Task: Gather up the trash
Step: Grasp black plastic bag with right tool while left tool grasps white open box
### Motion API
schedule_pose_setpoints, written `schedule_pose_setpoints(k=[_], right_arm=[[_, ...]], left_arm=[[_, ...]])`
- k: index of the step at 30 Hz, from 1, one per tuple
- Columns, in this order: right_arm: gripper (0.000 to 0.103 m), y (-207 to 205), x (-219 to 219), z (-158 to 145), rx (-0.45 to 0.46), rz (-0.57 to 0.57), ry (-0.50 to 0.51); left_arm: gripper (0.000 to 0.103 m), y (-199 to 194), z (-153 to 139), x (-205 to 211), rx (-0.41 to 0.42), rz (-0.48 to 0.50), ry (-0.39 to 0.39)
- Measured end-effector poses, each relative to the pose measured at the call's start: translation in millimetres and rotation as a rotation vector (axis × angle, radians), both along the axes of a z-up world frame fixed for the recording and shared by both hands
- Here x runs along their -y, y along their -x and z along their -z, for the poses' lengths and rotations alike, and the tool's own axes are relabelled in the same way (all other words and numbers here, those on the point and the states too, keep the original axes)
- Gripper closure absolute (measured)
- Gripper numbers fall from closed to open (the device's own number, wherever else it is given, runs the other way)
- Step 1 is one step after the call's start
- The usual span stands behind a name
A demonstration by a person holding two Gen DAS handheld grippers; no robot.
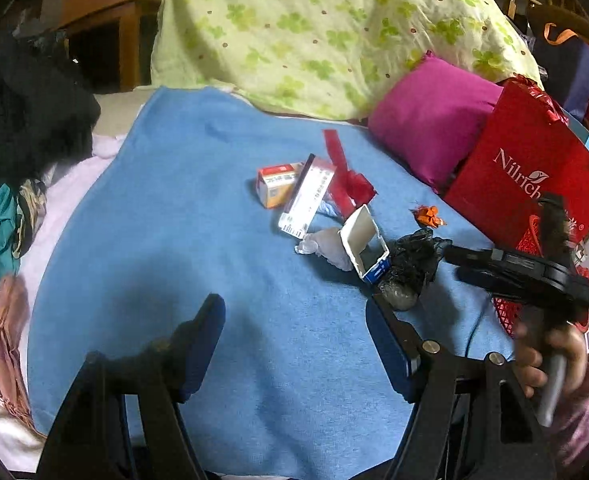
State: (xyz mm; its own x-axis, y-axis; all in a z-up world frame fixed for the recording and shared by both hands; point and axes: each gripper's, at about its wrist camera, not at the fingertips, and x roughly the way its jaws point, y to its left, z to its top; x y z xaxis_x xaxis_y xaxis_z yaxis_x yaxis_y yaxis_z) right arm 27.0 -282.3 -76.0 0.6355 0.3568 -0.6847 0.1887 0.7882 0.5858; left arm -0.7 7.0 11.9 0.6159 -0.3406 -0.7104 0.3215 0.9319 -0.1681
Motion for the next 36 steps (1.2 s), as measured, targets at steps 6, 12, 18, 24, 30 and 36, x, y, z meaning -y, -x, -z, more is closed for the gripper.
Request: schedule_pose_setpoints(k=[6,12,18,24,30,36], right_arm=[[0.048,-31,-1,45,-0.098,0.036,-0.135],[0.062,-11,-1,35,-0.041,0.002,-0.066],[0.062,38,-2,9,0.011,-0.071,0.074],[0.062,89,-4,3,0.038,-0.116,0.154],[0.062,106,-18,2,0.068,-0.158,0.218],[0.062,110,-22,-2,0.087,-0.145,0.242]], left_arm=[[0.030,-7,2,-1,-0.023,-0.003,0.015],[0.030,-25,4,20,-0.049,0.021,0.036],[0.030,-61,22,54,-0.142,0.033,0.094],[0.030,-96,44,87,-0.235,0.013,0.142],[0.030,-109,64,108,-0.303,-0.010,0.153],[0.062,-107,75,110,-0.325,-0.020,0.178]])
